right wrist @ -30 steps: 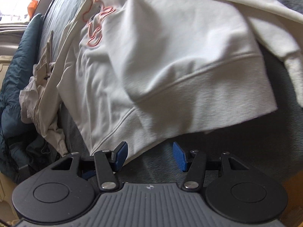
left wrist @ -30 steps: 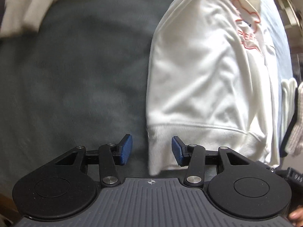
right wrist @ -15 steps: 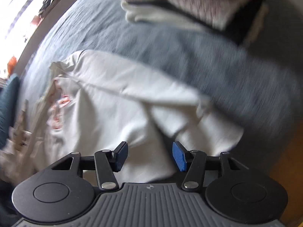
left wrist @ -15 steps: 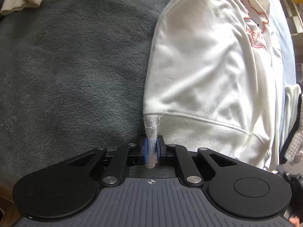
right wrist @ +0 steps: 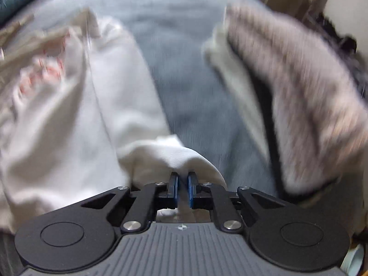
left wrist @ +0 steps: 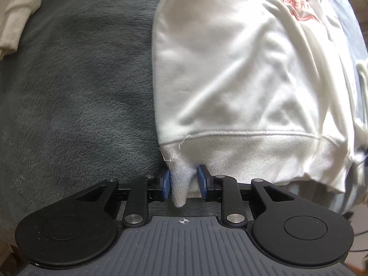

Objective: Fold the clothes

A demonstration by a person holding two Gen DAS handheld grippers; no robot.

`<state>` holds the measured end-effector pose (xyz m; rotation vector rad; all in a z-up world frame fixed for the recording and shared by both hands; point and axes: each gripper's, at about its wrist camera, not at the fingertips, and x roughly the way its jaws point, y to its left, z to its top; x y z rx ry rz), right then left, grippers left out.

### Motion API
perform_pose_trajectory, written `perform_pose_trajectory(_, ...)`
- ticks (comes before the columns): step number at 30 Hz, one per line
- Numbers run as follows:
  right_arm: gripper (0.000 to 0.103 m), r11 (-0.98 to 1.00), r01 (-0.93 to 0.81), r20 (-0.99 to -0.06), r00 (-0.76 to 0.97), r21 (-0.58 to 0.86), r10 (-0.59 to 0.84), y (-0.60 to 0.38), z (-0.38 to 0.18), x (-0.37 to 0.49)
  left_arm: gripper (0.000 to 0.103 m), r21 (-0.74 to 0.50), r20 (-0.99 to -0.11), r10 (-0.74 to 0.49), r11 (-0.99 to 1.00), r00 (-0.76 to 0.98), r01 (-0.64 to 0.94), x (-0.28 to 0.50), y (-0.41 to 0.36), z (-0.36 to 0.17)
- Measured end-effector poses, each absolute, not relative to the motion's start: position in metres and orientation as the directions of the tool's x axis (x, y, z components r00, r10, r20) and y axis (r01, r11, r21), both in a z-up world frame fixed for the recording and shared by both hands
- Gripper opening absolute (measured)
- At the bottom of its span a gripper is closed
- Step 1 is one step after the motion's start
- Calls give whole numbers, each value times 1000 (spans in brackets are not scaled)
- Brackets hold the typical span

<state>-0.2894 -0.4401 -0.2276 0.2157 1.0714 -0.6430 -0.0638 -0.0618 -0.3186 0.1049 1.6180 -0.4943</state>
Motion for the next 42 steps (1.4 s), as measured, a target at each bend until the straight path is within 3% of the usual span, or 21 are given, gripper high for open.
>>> perform_pose_trajectory(9,13,777,607,-624,545,-167,-560,-549,-117,-162,29,-199,-980,-179,889,-88,412,-69,-88,-323)
perform_pose_trajectory(10,25,770,615,-595,558,-170,-578,-564,-107,-147,29,-200,-980,-182,889,-84,412,-71,-86,-323)
perform_pose_trajectory(11,47,759,626,-580,556,-178,-595,-576,-101,-137,29,-204,-979,-187,892,-82,404,-71,-86,-325)
perform_pose_trajectory(13,59,737,643,-585,522,-210,-621,-578,-105,-142,29,-215,-977,-199,897,-81,386,-70,-86,-327)
perform_pose_trajectory(14,59,739,637,-589,518,-217,-620,-571,-109,-149,29,-220,-975,-205,898,-81,380,-70,-86,-328)
perform_pose_trajectory(17,62,795,593,-645,559,-129,-521,-534,-116,-188,29,-233,-972,-218,898,-82,373,-68,-93,-334)
perform_pose_trajectory(20,66,849,513,-759,602,129,-249,-479,-136,-227,29,-240,-971,-223,897,-87,372,-66,-102,-340)
perform_pose_trajectory(22,66,799,543,-842,532,261,-87,-454,-174,-255,29,-242,-970,-224,896,-90,372,-64,-108,-344)
perform_pose_trajectory(27,63,589,728,-924,370,351,93,-427,-278,-319,29,-237,-971,-222,897,-83,374,-65,-122,-351)
perform_pose_trajectory(30,50,448,770,-890,418,454,184,-414,-314,-341,26,-223,-974,-217,892,-59,394,-73,-120,-349)
perform_pose_trajectory(31,32,409,770,-872,442,490,213,-409,-322,-345,24,-215,-976,-215,891,-47,400,-74,-124,-350)
perform_pose_trajectory(32,12,400,764,-863,448,506,235,-403,-325,-345,15,-211,-976,-217,891,-30,403,-77,-129,-350)
perform_pose_trajectory(33,12,421,760,-868,438,496,233,-396,-322,-344,7,-208,-975,-220,890,-18,405,-79,-133,-350)
perform_pose_trajectory(35,11,480,743,-883,427,467,197,-391,-307,-343,4,-202,-975,-224,889,5,410,-83,-142,-348)
perform_pose_trajectory(42,10,627,711,-930,363,318,60,-414,-225,-350,3,-281,-953,-304,876,-3,392,-59,-139,-312)
